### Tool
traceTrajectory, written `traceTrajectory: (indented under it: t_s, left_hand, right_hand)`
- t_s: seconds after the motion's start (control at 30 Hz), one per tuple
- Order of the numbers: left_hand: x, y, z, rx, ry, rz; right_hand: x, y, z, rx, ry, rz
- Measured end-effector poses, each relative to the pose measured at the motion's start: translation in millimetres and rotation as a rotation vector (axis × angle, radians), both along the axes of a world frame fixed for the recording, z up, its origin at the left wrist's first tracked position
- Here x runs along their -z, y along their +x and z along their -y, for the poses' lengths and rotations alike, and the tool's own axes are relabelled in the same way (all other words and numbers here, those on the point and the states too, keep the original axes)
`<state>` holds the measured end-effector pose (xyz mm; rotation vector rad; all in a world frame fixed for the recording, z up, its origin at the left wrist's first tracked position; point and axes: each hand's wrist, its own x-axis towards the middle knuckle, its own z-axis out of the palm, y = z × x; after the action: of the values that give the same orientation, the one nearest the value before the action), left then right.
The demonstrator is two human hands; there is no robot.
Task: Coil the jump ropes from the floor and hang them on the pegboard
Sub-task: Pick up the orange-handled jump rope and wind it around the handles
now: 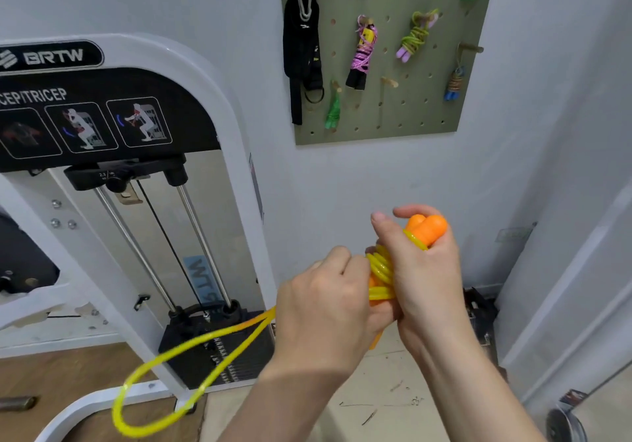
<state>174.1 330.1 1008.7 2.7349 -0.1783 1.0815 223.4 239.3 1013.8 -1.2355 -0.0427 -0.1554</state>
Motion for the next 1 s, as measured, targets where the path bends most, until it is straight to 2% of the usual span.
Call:
traceTrajectory:
  t_s: [0.1,0.2,0.27,0.33,0.43,0.5,0.63,0.73,0.8,0.9,1.0]
  left_hand:
    - [-1.5,2.9,-5.6,0.072,0.054,-0.159]
    - [-10.3,1.1,-16.5,0.263,-0.214,-0.45]
    - [-20.0,-1.3,-21.3,0.373,-0.329,-0.535]
    - [-30.5,-0.9,-25.5,0.438,-0.457,-0.606]
    - [-32.7,4.7,-34.0,0.525,-0.868,-0.669]
    - [-22.3,10.1,-34.9,0.569,-1.03,-0.629]
    - [-1.9,14.4,-21.6,0.774,-1.32,-0.579]
    - [-0.3,15.4,-14.6,0.773,-1.365,-0.592]
    - [1.5,15.5,-14.6,0.739,-1.385,-0.651]
    - [1.3,13.3,-16.2,0.664,-1.35,-0.729]
    - [1.7,10.5,-19.8,0.655,-1.282,-0.788]
  right_hand:
    - [6.7,7.0,4.5,-0.062,0.067,-0.026]
    - [7.3,14.9,14.7,-0.169,-0.047,0.11]
    - [3.0,19.7,22.7,-0.304,-0.117,0.19]
    - [-3.8,23.4,29.2,-0.498,-0.1,0.228]
    - [-12.6,29.5,33.2,-0.785,0.054,0.228]
    - [-16.9,30.3,28.9,-0.93,0.206,0.223]
    - [-16.9,24.2,13.1,-1.147,0.63,0.179]
    - [-16.2,19.1,7.0,-1.168,0.853,0.122]
    - [-14.5,19.1,5.1,-1.146,0.896,0.088]
    - [-11.1,19.7,4.7,-1.068,0.877,0.074]
    - [-7.7,21.6,5.1,-0.961,0.718,0.156]
